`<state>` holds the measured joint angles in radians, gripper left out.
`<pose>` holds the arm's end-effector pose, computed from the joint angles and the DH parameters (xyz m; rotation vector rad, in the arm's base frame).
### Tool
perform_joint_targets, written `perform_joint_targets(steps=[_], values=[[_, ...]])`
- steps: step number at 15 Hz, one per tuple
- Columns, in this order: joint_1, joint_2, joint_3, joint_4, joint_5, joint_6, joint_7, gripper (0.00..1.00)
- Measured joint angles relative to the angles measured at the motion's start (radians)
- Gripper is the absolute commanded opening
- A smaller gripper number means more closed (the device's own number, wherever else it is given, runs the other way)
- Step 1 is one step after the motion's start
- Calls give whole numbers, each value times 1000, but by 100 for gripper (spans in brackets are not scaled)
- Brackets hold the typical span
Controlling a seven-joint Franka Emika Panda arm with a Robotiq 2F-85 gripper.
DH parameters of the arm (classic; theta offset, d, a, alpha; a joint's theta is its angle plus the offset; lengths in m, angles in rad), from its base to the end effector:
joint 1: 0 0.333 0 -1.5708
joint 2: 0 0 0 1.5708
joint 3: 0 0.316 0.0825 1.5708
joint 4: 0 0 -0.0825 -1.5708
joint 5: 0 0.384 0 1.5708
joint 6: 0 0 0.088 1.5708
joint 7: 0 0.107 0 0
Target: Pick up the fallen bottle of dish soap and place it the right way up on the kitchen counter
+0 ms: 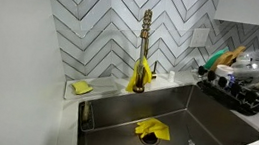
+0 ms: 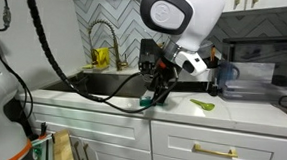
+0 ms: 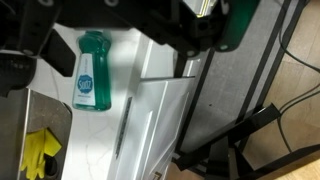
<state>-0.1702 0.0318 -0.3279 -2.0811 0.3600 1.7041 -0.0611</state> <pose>0.4601 -0.2116 0.3913 -2.5781 0.7434 0.4043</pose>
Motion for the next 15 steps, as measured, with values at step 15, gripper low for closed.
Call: perform_joint_targets(steps=[15], values=[[-26, 186, 95, 199, 29, -133, 53, 100]])
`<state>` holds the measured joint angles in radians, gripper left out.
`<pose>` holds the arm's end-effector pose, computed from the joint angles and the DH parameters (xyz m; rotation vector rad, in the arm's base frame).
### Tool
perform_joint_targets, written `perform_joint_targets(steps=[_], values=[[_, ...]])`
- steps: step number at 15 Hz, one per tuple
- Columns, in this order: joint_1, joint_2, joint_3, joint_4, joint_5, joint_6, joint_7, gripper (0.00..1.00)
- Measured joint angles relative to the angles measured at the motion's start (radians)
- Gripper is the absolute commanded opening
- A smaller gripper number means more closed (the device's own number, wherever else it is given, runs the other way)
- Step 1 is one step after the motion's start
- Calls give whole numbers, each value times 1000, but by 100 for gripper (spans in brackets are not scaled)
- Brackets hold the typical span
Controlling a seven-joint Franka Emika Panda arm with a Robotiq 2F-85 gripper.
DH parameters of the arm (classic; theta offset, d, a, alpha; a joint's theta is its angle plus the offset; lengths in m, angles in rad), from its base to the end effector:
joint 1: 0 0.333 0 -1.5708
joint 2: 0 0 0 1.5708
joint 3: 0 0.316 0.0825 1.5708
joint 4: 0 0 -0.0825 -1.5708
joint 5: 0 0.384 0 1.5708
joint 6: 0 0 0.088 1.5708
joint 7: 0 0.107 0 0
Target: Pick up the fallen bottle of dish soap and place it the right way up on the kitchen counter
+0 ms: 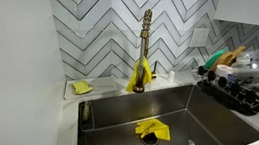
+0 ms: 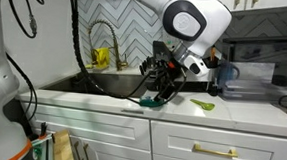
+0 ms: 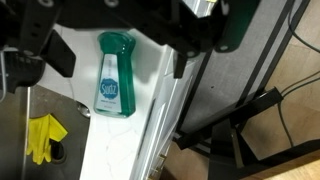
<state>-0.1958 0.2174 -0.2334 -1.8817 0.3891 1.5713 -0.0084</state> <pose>0.5169 -0.1865 0.3727 -2.5540 0.6980 0.5858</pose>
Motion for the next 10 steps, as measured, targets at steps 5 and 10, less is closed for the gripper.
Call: perform_joint_targets(steps=[5, 10], values=[[1, 47, 30, 46, -9, -4, 64, 95], [7, 86, 51, 75, -28, -4, 89, 75]])
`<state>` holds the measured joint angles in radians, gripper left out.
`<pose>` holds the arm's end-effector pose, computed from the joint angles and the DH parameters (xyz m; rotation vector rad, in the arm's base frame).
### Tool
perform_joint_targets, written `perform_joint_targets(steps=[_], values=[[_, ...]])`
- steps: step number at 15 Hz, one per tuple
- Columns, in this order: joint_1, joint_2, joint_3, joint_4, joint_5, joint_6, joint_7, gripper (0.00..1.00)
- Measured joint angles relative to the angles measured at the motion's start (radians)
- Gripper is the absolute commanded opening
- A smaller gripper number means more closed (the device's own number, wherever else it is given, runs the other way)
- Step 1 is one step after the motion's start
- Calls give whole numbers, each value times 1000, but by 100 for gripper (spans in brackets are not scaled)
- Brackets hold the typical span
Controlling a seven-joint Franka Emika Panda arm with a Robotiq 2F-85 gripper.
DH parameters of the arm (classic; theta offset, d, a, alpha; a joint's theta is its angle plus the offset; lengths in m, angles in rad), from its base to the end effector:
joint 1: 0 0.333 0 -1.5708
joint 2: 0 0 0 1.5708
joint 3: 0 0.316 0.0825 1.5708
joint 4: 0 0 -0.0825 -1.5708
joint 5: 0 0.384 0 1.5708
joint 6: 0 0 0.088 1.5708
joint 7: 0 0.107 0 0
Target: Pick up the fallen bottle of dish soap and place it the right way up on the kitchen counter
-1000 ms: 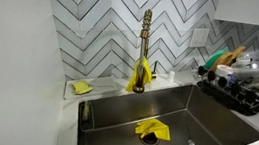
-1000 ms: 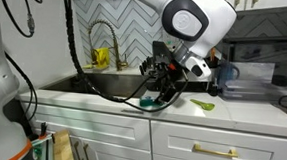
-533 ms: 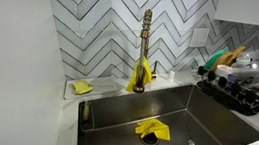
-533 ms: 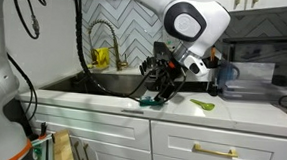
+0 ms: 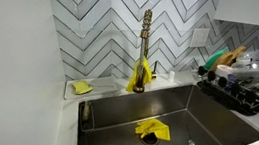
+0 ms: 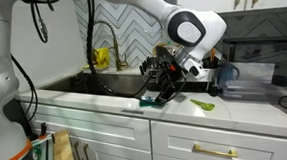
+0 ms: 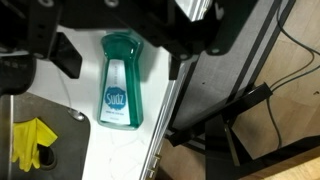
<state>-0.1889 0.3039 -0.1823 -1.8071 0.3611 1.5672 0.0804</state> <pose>0.5453 -0.1654 0.3525 -2.5884 0.7405 0.6693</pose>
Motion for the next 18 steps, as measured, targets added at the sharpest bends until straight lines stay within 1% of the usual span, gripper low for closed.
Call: perform_joint_targets(steps=[1, 3, 4, 5, 6, 7, 9, 10, 11, 12, 13, 14, 15, 17, 18], values=[[2, 5, 3, 2, -4, 0, 4, 68], [6, 11, 7, 2, -14, 0, 15, 85], [8, 13, 7, 2, -21, 0, 19, 91], [10, 16, 7, 2, -28, 0, 24, 100], [12, 18, 7, 2, -33, 2, 29, 98], [12, 20, 8, 1, -36, 10, 32, 100], [13, 20, 8, 1, -36, 47, 38, 89], [13, 20, 8, 1, -36, 69, 42, 75], [13, 20, 8, 1, -36, 89, 50, 77], [14, 20, 10, 0, -36, 104, 58, 71], [16, 21, 12, 0, -36, 116, 64, 62], [18, 22, 15, 0, -36, 124, 72, 60], [20, 25, 19, 0, -36, 129, 80, 61], [23, 33, 25, 0, -36, 132, 95, 67], [24, 36, 27, -1, -36, 132, 100, 65]])
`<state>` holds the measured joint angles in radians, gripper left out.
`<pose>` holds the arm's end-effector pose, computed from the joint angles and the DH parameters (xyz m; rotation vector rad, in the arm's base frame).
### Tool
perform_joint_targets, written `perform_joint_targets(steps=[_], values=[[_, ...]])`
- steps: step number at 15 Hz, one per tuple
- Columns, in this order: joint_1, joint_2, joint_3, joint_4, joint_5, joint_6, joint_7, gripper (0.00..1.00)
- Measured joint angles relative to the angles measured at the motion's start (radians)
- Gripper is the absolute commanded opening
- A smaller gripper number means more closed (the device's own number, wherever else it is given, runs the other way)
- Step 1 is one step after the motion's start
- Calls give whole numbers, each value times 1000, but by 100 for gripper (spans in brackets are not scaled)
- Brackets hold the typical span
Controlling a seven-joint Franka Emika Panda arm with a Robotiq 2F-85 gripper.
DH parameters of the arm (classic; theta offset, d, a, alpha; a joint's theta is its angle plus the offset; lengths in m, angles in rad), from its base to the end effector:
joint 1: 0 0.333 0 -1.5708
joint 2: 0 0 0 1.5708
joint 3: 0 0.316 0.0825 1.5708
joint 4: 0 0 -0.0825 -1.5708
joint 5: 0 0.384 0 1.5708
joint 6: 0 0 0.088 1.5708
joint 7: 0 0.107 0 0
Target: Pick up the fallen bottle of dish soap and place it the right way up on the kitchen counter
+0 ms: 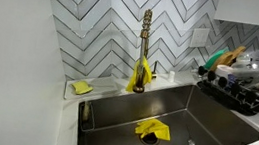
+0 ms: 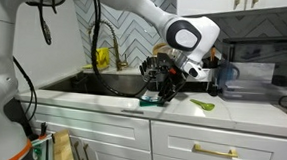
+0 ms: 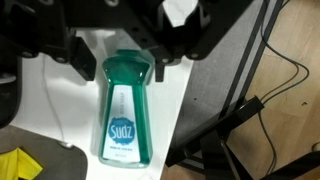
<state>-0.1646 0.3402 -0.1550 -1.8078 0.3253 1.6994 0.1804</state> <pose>0.5668 -0.1502 0.3332 -2.6628 0.8499 0.5989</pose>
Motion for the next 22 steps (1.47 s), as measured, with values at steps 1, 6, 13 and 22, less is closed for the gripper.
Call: perform_joint_targets(steps=[1, 6, 13, 22], values=[[1, 4, 1, 0, 0, 0, 3, 58], [1, 15, 2, 0, 0, 0, 22, 22], [21, -76, -1, -32, -97, 25, 117, 22], [75, -478, 50, -361, -422, 326, 509, 22]])
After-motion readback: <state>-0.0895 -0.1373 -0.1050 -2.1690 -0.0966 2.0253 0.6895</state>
